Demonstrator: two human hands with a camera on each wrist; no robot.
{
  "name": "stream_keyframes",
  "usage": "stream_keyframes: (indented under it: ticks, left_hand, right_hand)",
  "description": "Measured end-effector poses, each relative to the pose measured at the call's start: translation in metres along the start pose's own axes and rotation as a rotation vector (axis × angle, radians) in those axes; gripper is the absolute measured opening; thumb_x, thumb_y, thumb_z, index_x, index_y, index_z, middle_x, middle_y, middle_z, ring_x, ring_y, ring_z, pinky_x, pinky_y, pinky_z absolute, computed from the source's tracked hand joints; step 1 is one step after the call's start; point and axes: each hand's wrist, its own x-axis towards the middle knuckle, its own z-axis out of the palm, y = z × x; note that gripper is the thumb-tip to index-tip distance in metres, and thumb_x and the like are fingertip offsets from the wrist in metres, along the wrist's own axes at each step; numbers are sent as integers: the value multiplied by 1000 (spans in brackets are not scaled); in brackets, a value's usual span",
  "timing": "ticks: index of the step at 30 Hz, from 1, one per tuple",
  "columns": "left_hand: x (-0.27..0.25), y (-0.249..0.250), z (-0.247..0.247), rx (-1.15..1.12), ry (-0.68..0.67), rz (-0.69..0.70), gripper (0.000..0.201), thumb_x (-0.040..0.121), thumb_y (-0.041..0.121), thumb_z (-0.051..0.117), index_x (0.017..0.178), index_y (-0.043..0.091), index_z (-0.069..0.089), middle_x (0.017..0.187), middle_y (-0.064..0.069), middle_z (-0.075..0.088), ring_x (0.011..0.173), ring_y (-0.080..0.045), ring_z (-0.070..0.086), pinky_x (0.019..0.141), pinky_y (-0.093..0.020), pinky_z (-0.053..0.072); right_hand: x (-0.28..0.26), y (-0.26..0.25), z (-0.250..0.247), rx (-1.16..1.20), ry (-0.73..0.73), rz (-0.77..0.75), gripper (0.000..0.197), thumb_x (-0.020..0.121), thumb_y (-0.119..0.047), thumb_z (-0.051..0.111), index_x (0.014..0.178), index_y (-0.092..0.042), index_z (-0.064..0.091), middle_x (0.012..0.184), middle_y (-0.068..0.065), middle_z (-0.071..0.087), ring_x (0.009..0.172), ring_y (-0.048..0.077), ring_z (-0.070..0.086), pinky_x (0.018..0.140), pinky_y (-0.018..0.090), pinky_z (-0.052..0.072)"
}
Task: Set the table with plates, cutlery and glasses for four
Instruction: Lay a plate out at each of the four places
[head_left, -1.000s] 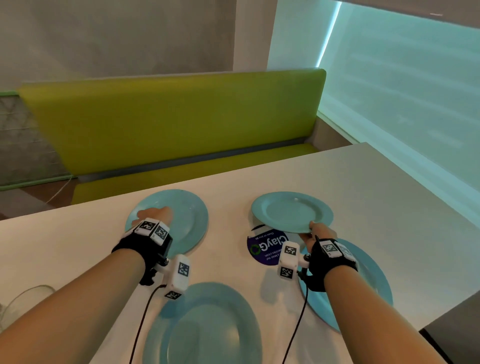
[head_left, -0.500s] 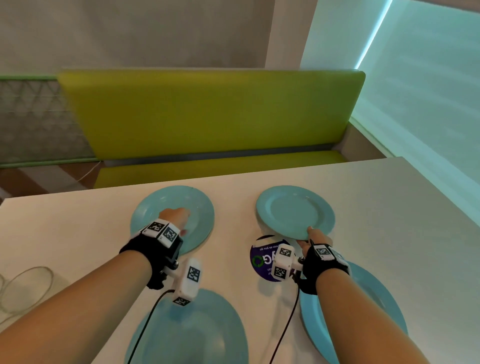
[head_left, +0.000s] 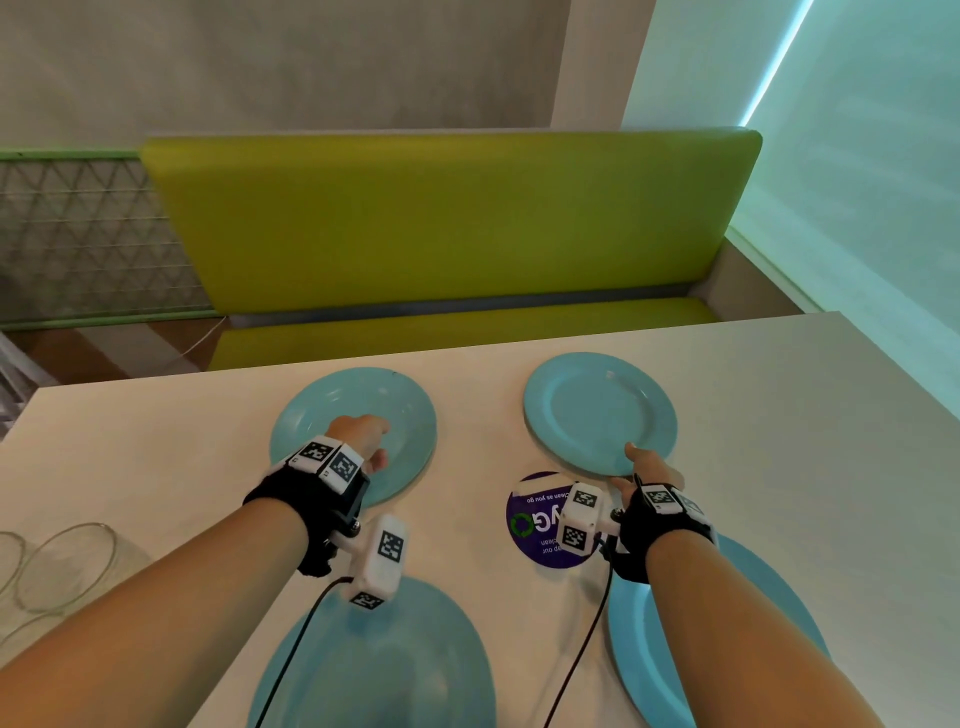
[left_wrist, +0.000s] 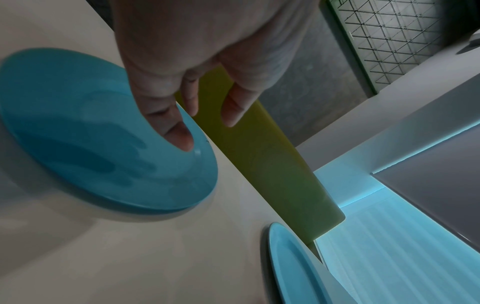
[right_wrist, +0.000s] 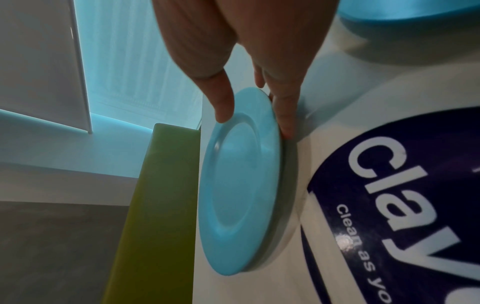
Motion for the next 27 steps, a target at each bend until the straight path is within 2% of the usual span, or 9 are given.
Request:
stream_keyframes:
  ticks: [5, 8, 13, 16, 18, 21, 23, 24, 27]
  left_hand:
    - [-5, 4, 5, -5, -10, -8, 39, 92, 8, 52, 129, 1, 46, 75, -7, 45, 53, -19, 45, 45, -23, 43]
    - [-6, 5, 8, -14, -12, -5, 39, 93, 8, 51, 130, -1, 45, 73, -8, 43, 53, -19, 45, 53, -26, 42]
    - [-7, 3, 10, -27, -15, -10, 39, 93, 8, 51, 130, -1, 44, 74, -8, 43, 54, -19, 45, 55, -26, 42]
    - [-6, 1, 12, -20, -19, -12, 40, 93, 9, 51, 130, -2, 43, 72, -9, 45, 53, -20, 46, 56, -27, 42]
    - [-5, 0, 13, -18, -18, -9, 39, 92, 9, 52, 128, -3, 44, 61, -10, 53, 53, -22, 45, 65, -30, 44]
    - [-3, -2, 12, -21, -12, -15, 38, 91, 11, 53, 125, -4, 46, 41, -12, 54, 55, -21, 44, 75, -33, 41]
    - [-2, -2, 12, -18, -10, -19, 38, 90, 12, 54, 124, -3, 47, 21, -3, 46, 56, -20, 44, 76, -33, 41]
    - [-2, -2, 12, -22, -9, -21, 38, 90, 13, 54, 124, -2, 47, 18, 1, 42, 56, -20, 44, 77, -33, 41]
    - [-5, -2, 12, -36, -6, -20, 39, 91, 13, 54, 126, -3, 46, 30, -4, 53, 55, -21, 46, 77, -33, 43]
  right_hand:
    - [11, -1, -5, -88, 19, 9, 36, 77, -17, 68, 109, -4, 60, 99, 16, 64, 93, 36, 65, 90, 51, 52]
    - [15, -2, -8, -143, 19, 14, 37, 75, -22, 70, 106, -6, 61, 100, 17, 65, 95, 36, 65, 91, 51, 52]
    - [26, 1, -10, -170, 7, 15, 35, 68, -27, 71, 97, -10, 59, 96, 16, 66, 90, 37, 66, 89, 52, 52]
    - [19, 0, -10, -176, 1, 16, 29, 71, -25, 69, 93, -11, 57, 97, 16, 66, 90, 37, 65, 89, 51, 52]
    - [10, -2, -9, -181, 6, 17, 26, 74, -23, 68, 94, -10, 57, 96, 15, 66, 89, 36, 65, 89, 49, 53]
    - [8, -2, -8, -191, 15, 13, 24, 78, -22, 66, 95, -9, 56, 94, 13, 64, 88, 34, 64, 89, 46, 53]
    - [8, -2, -8, -181, 17, 6, 25, 78, -22, 66, 98, -11, 57, 95, 12, 63, 89, 33, 64, 90, 46, 53]
    - [8, -3, -7, -181, 16, 6, 26, 78, -22, 66, 100, -11, 57, 95, 12, 63, 88, 33, 63, 90, 46, 53]
    - [9, -3, -7, -192, 6, 20, 26, 79, -22, 66, 100, -10, 56, 90, 12, 63, 85, 32, 63, 88, 44, 54]
